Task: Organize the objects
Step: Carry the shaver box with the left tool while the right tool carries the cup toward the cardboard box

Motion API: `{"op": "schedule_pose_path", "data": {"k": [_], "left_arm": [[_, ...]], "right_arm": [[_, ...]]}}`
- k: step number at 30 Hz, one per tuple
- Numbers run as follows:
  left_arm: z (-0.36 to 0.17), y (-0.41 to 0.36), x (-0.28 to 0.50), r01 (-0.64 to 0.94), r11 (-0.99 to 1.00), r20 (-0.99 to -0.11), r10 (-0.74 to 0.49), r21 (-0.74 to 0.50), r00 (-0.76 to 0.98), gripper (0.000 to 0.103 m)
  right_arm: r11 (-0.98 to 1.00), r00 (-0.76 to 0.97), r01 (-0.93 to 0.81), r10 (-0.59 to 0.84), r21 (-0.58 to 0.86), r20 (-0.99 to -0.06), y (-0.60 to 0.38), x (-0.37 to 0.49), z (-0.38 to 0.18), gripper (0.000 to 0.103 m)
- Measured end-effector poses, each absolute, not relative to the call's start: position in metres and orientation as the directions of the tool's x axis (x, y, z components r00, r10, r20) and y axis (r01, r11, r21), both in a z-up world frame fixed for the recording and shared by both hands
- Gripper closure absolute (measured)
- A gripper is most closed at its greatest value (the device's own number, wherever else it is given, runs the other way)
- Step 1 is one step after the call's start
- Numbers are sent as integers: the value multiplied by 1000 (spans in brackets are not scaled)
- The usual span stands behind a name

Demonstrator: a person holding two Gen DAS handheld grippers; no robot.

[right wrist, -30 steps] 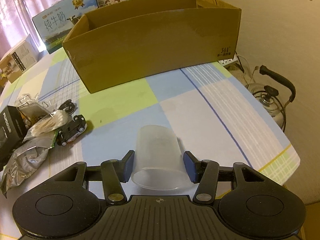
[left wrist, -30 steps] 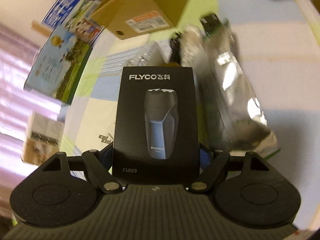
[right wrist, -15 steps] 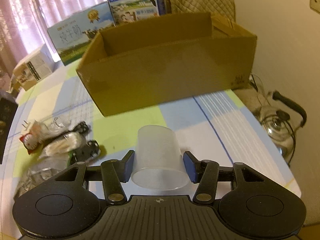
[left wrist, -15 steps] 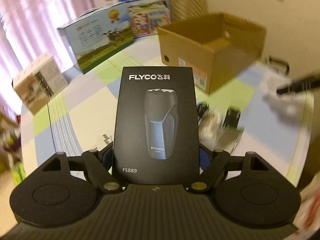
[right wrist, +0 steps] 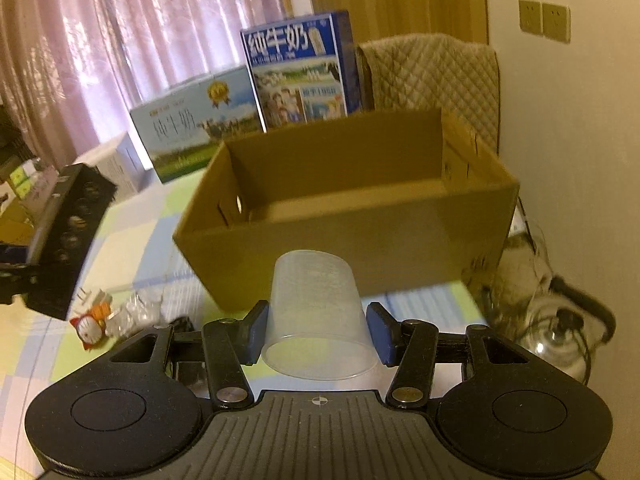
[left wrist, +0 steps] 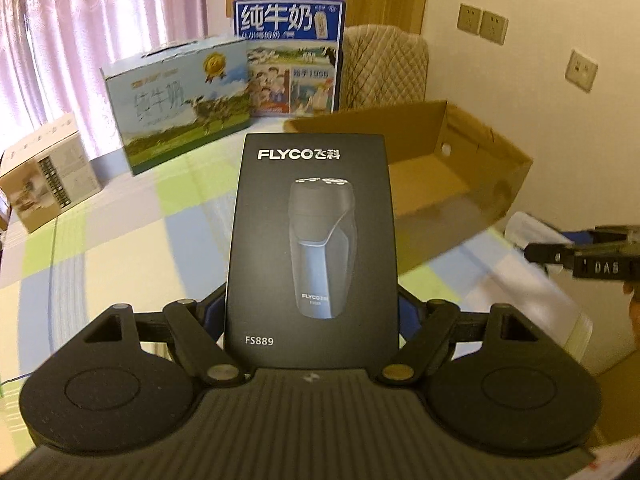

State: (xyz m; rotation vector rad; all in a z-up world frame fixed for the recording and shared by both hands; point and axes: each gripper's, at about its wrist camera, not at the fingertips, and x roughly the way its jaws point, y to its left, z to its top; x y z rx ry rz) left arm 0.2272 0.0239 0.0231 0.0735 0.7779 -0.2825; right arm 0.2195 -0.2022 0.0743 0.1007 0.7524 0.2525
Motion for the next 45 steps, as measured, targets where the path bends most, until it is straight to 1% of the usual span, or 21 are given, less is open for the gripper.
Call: {"op": "schedule_pose_path", "data": {"k": [3, 11, 20, 28, 36, 45], "left_arm": [[31, 4, 240, 270, 961, -689, -237, -63, 685, 26], [44, -46, 280, 269, 961, -665, -246, -70, 706, 26], [38, -87, 335, 219, 974, -677, -203, -63, 708, 26], [18, -110, 380, 155, 987, -719, -131, -33, 682, 26], [-6, -124, 405, 140, 990, -768, -113, -31, 630, 26], [-39, -131, 425, 99, 995, -832, -76, -26, 549, 26]], "right_arm": [[961, 716, -213, 278, 178, -641, -211, 230, 80, 53], [952, 737, -258, 302, 162, -604, -236, 263, 91, 53], [952, 759, -276, 301, 132, -578, -260, 312, 94, 53], [960, 750, -264, 263, 91, -606, -276, 360, 78, 53], [962, 713, -263, 242, 69, -658, -287, 393, 58, 53], [959, 684, -281, 229, 40, -692, -286, 411, 42, 54]]}}
